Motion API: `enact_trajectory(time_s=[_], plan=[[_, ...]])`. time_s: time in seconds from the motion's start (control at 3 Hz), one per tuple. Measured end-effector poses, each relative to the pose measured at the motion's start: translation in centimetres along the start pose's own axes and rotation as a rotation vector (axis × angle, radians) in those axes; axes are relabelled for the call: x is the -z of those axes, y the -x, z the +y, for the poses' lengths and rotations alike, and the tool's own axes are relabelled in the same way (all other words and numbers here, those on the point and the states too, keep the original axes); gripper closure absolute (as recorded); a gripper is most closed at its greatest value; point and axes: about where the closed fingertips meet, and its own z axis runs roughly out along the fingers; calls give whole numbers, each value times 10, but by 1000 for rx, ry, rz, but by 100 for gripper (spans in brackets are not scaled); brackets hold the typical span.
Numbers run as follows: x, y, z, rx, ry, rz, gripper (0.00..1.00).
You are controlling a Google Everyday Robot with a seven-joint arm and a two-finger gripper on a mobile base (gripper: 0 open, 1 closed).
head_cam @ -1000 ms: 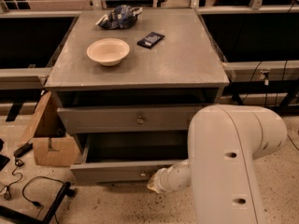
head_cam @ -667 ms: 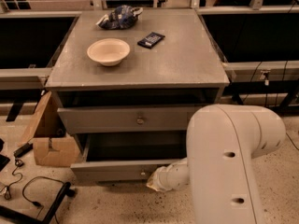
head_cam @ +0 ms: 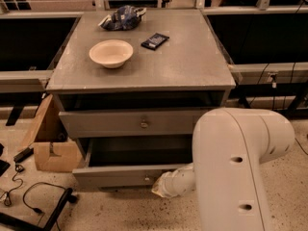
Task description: Close middle drawer
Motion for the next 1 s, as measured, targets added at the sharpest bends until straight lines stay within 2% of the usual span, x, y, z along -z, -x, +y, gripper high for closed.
enact_trajectory(time_s=[0.67,1.0], plan=[[0,0,0,0,0,0,8],[0,0,0,0,0,0,0]])
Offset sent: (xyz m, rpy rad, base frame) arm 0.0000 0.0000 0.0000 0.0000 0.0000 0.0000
